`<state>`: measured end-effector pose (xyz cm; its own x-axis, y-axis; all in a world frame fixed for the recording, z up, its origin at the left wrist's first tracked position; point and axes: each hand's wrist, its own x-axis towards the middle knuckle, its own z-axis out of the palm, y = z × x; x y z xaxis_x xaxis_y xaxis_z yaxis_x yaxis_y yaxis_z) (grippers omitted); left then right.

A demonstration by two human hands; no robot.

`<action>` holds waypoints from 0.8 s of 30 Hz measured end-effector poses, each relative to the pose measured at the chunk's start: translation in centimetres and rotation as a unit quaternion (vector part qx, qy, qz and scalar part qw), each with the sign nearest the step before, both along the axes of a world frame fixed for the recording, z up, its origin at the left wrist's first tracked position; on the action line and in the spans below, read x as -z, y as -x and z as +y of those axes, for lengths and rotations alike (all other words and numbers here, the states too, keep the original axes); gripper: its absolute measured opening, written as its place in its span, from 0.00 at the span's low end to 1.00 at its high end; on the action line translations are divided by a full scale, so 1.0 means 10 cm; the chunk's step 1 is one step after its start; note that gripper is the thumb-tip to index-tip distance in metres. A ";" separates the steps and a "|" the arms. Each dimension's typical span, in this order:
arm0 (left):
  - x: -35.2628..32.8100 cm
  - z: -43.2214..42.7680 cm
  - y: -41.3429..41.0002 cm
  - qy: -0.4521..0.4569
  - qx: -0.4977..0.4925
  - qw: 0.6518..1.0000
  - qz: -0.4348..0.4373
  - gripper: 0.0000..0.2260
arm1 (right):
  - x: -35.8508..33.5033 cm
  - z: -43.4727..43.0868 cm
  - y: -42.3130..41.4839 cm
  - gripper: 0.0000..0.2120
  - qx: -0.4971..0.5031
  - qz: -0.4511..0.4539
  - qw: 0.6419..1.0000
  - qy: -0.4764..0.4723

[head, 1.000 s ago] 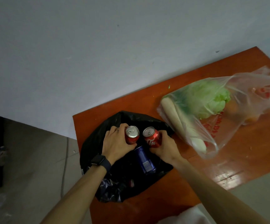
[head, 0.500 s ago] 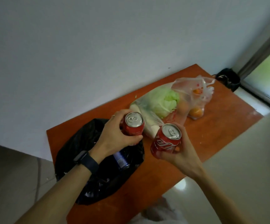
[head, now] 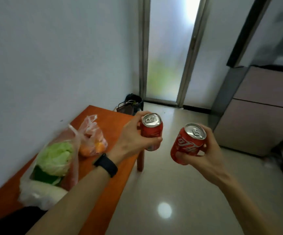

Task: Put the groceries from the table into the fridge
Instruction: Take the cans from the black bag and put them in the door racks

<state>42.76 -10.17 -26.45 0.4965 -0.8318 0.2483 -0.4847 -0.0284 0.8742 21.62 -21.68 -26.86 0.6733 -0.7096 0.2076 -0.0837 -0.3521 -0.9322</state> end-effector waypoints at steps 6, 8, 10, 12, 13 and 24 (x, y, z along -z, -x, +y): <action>-0.26 -1.76 0.89 0.054 0.072 0.996 -0.005 0.31 | -0.26 -1.37 1.08 0.41 0.092 -0.034 0.994 0.047; -0.37 -2.23 1.15 0.074 0.089 0.993 -0.005 0.32 | -0.34 -1.75 1.37 0.42 0.122 -0.037 0.990 0.060; -0.48 -2.65 1.38 0.094 0.113 0.989 -0.006 0.33 | -0.43 -2.09 1.61 0.41 0.144 -0.041 0.986 0.075; -0.59 -3.04 1.55 0.109 0.134 0.985 -0.002 0.33 | -0.52 -2.41 1.78 0.40 0.157 -0.047 0.983 0.087; -0.64 -3.22 1.62 0.115 0.141 0.983 -0.005 0.33 | -0.57 -2.57 1.85 0.40 0.164 -0.053 0.981 0.090; -0.96 -5.36 1.86 0.158 0.187 0.969 -0.035 0.32 | -0.86 -4.56 2.06 0.40 0.201 -0.099 0.970 0.098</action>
<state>24.19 -63.75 -16.81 0.1473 -0.8277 0.5415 -0.4676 0.4242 0.7755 1.06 -67.24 -18.23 0.2838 -0.8399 0.4625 -0.0776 -0.5009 -0.8620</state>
